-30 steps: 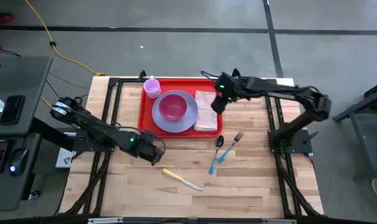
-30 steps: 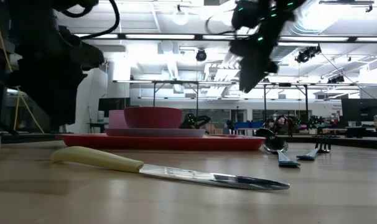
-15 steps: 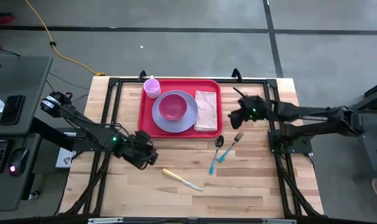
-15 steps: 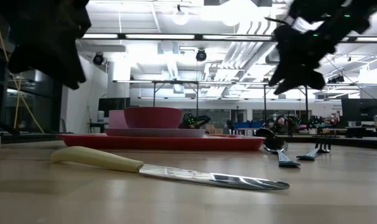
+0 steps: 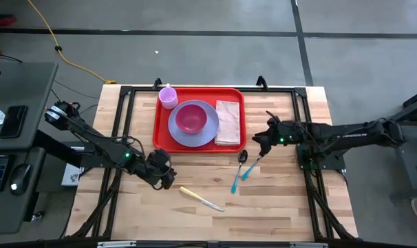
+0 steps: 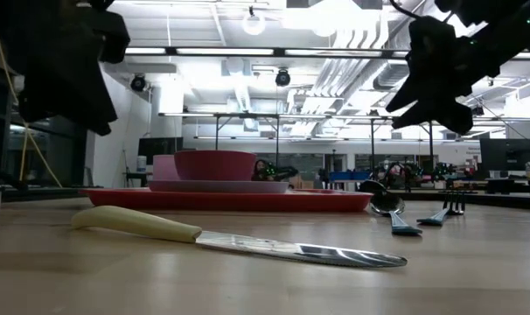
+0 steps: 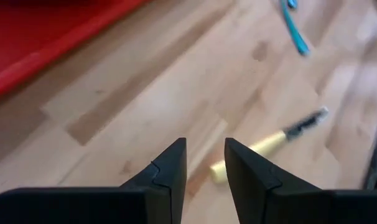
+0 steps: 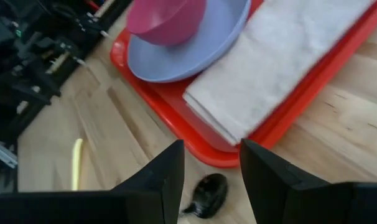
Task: Set up tray
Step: Put the blue fork on the brown napkin
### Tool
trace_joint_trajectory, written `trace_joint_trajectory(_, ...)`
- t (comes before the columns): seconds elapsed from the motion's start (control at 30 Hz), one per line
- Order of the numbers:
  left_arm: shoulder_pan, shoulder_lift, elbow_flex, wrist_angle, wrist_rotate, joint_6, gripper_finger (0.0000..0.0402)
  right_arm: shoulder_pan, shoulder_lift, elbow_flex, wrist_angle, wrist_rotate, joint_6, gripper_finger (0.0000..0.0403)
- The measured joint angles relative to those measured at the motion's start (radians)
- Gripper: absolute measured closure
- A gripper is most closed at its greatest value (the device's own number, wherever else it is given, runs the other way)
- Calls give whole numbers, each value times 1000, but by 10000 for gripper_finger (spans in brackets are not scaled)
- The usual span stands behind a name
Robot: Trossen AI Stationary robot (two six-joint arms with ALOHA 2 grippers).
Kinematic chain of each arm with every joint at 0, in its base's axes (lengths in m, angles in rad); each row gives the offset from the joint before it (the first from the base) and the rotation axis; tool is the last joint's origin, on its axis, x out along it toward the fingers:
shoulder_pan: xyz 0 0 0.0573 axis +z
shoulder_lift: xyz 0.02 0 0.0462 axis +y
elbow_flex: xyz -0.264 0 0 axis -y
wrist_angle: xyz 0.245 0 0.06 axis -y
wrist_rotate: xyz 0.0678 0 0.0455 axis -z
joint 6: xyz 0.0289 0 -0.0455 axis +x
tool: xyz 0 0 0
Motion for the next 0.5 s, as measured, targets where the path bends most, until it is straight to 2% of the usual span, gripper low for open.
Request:
trace_joint_trajectory(0.37, 0, 0, 0, 11, 82, 164, 263, 160, 34, 0, 21, 158, 146, 269)
trace_joint_trajectory(0.5, 0, 0, 0, 13, 98, 203, 263, 215, 34, 0, 57, 221, 154, 269)
